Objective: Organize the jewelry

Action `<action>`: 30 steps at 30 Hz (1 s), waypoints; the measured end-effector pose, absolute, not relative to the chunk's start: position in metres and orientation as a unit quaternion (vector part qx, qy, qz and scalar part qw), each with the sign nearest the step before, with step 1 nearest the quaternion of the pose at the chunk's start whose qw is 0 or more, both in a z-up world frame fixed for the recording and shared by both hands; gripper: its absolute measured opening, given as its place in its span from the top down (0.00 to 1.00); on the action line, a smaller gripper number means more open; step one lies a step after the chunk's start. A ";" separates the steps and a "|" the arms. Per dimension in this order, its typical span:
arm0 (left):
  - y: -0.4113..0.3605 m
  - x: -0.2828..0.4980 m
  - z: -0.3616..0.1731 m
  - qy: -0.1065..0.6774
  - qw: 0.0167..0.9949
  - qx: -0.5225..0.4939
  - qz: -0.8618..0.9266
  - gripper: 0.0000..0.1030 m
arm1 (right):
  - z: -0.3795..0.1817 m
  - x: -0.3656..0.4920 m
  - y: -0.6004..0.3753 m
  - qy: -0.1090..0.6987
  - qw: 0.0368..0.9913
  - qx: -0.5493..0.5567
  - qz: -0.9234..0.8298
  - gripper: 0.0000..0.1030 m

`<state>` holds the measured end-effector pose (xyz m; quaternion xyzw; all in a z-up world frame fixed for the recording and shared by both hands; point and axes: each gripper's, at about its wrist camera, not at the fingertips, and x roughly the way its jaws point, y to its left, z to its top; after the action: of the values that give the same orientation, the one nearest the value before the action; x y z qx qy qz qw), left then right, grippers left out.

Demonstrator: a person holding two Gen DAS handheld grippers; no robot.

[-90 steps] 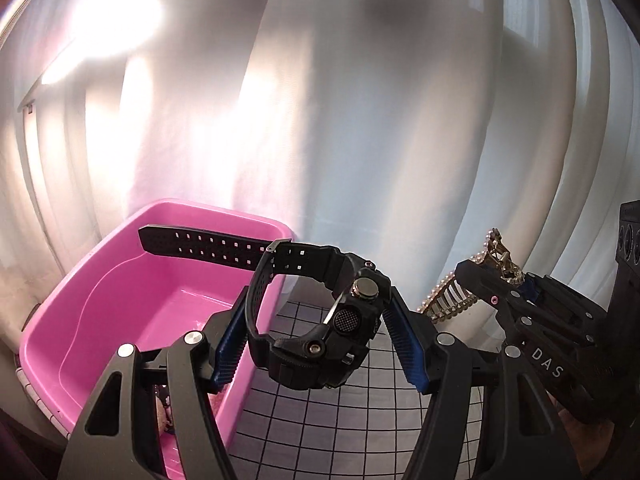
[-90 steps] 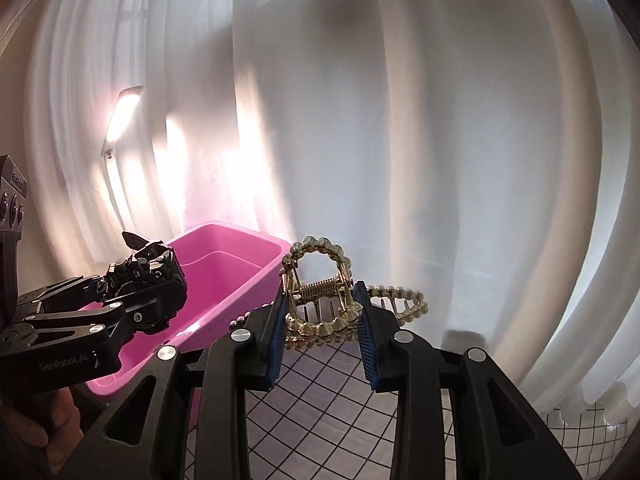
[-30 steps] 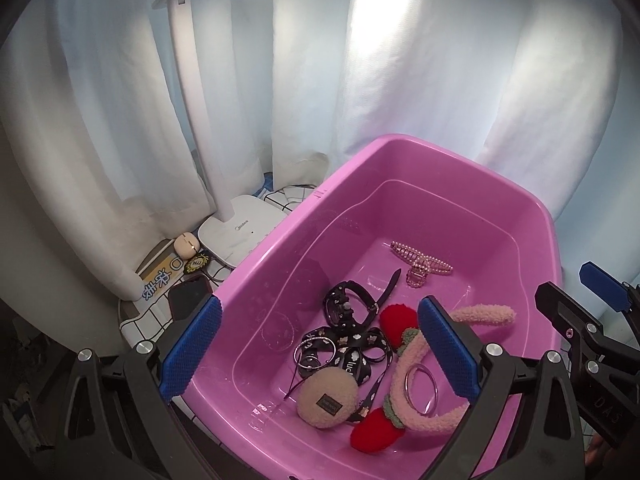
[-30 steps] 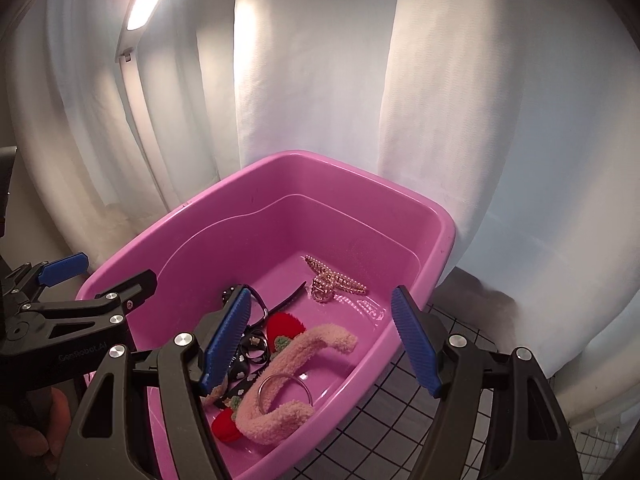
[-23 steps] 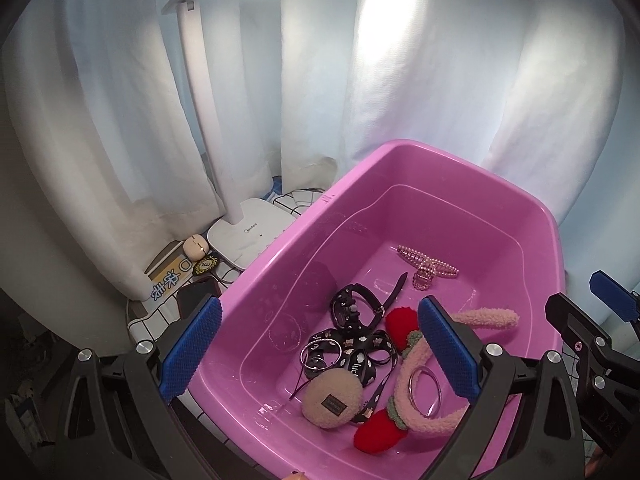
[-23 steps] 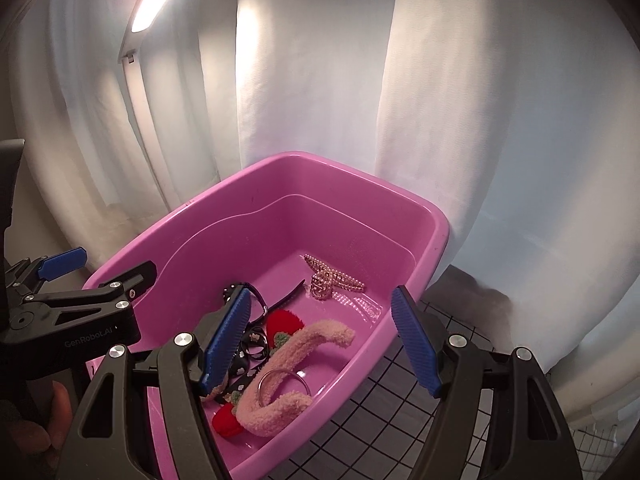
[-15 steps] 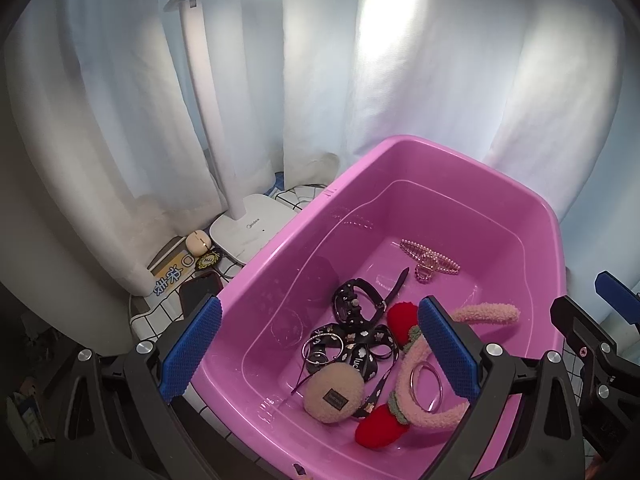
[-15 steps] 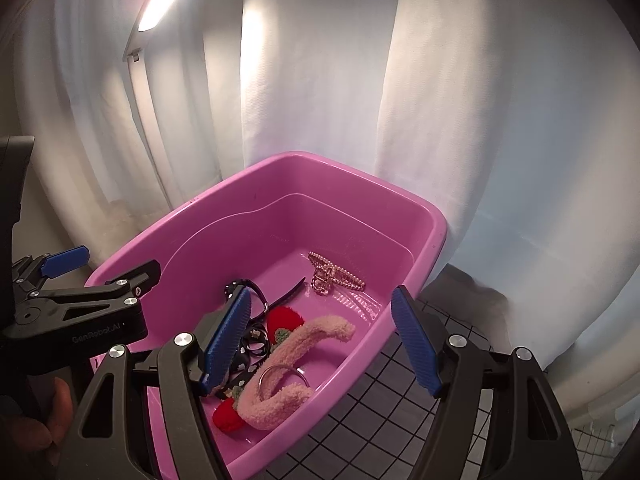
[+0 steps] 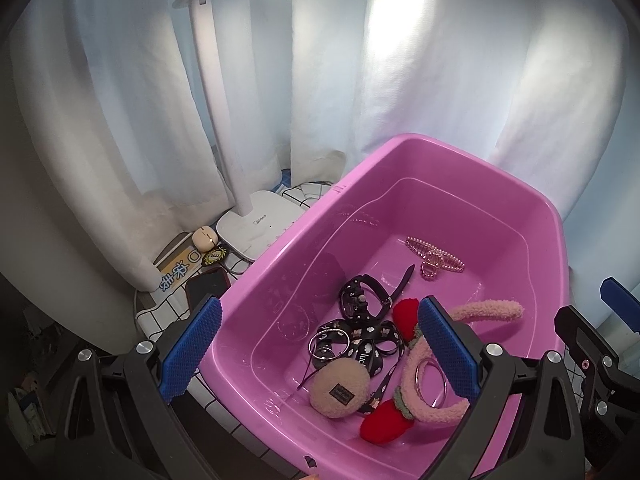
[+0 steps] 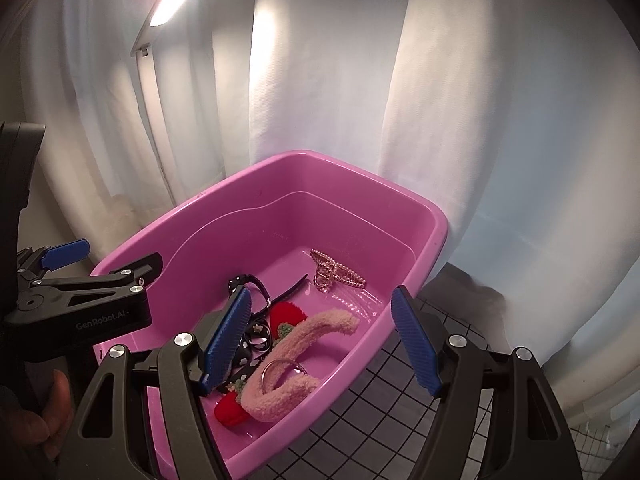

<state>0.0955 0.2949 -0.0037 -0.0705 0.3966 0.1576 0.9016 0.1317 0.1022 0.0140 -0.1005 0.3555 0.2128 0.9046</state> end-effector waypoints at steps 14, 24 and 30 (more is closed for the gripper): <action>0.298 0.091 -0.006 0.400 0.900 -0.076 0.155 0.06 | 0.014 0.127 0.103 0.356 0.904 -0.106 0.214 0.33; 0.297 0.091 -0.007 0.401 0.900 -0.073 0.154 0.06 | 0.013 0.125 0.101 0.356 0.904 -0.107 0.213 0.33; 0.295 0.090 -0.008 0.402 0.900 -0.070 0.155 0.06 | 0.012 0.123 0.099 0.359 0.903 -0.106 0.212 0.33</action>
<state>0.0900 0.2948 -0.0076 -0.0703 0.4020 0.1555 0.8996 0.1233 0.0987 0.0118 -0.1060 0.3587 0.2119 0.9029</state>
